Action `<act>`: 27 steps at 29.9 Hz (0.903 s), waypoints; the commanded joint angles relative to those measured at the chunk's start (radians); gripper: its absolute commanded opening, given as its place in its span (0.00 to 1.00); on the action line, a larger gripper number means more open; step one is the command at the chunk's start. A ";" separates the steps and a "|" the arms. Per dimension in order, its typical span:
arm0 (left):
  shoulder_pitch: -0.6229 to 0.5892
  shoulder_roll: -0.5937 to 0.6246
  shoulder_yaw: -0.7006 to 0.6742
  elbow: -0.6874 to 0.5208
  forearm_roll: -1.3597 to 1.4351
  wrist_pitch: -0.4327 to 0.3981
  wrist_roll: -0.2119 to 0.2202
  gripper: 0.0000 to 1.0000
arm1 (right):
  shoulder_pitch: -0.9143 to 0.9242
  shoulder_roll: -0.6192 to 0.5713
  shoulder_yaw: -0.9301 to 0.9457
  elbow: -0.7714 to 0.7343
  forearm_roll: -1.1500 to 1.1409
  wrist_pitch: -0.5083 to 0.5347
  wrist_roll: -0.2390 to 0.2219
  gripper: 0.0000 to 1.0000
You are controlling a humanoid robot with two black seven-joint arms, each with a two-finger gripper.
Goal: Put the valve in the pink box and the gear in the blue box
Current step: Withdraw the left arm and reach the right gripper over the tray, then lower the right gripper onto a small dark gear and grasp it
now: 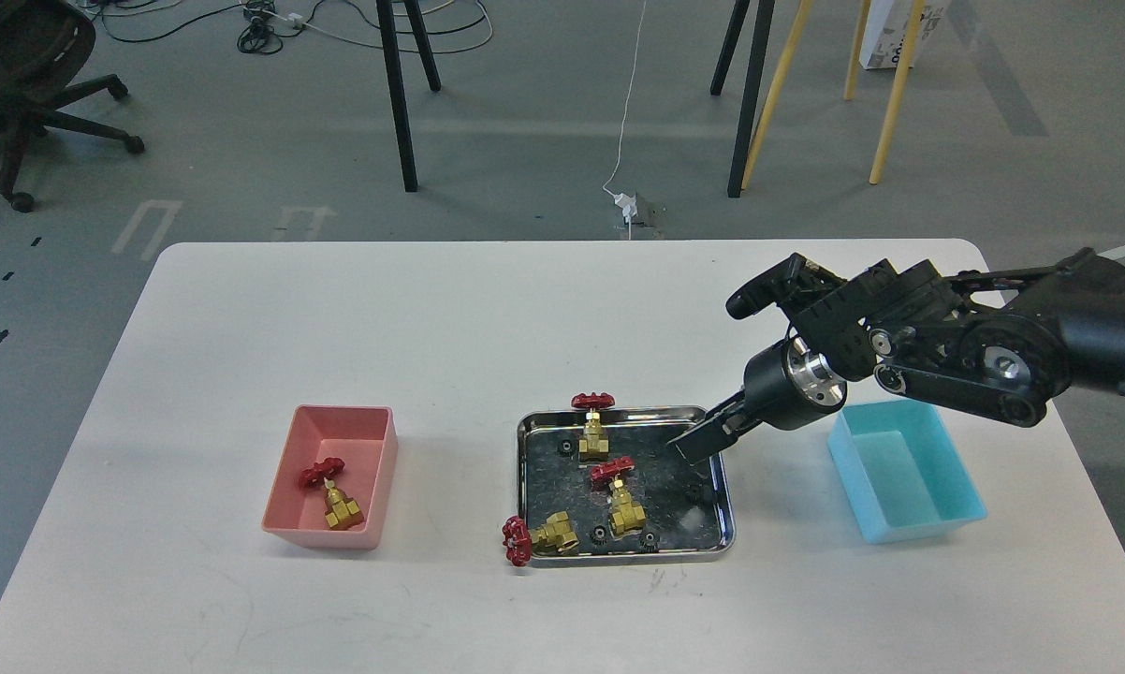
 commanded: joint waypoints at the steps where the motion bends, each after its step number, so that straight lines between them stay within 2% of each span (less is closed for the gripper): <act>1: -0.009 0.000 -0.001 0.002 0.000 0.011 0.000 0.94 | 0.002 0.049 -0.020 -0.003 -0.077 0.000 0.000 0.96; 11: -0.017 0.001 -0.002 0.002 -0.002 0.023 -0.001 0.94 | -0.015 0.184 -0.069 -0.070 -0.123 0.000 0.000 0.92; 18: -0.022 0.003 -0.002 0.009 -0.002 0.025 -0.001 0.94 | -0.021 0.207 -0.080 -0.107 -0.142 0.000 0.000 0.85; 27: -0.032 0.004 -0.002 0.037 -0.002 0.022 -0.001 0.94 | -0.055 0.209 -0.081 -0.127 -0.177 0.000 0.000 0.84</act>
